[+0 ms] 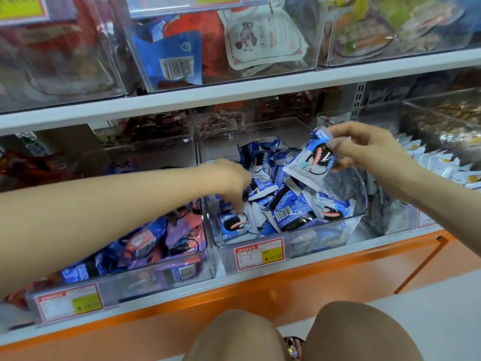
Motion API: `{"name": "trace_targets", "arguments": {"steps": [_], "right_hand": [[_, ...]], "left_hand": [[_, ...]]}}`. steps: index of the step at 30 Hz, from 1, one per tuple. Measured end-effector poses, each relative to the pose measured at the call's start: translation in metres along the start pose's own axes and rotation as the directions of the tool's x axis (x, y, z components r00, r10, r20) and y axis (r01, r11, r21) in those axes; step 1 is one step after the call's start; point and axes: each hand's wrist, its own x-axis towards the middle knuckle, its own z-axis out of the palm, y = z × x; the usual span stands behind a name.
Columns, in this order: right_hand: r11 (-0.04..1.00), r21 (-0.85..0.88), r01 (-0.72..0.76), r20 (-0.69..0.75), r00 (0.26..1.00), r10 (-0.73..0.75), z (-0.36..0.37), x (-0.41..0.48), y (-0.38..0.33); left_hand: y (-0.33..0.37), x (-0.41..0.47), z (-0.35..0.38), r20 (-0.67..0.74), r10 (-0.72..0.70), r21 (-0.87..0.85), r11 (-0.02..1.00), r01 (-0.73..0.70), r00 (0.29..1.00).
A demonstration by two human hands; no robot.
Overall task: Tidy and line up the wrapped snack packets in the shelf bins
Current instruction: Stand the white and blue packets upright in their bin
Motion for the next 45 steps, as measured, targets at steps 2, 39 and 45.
{"name": "trace_targets", "arguments": {"steps": [2, 39, 45], "right_hand": [[1.000, -0.003, 0.003, -0.001, 1.000, -0.003, 0.006, 0.002, -0.001], [0.457, -0.703, 0.545, 0.625, 0.780, 0.030, 0.011, 0.008, 0.032], [0.419, -0.727, 0.544, 0.614, 0.788, 0.044, 0.014, 0.006, 0.033]], "left_hand": [[-0.015, -0.016, -0.016, -0.136, 0.031, -0.515, 0.852, -0.098, 0.990], [0.010, 0.001, 0.019, 0.041, 0.172, -0.280, 0.947, -0.154, 0.984], [0.024, 0.005, 0.026, 0.036, 0.093, -0.088, 0.992, -0.090, 0.995]]}}
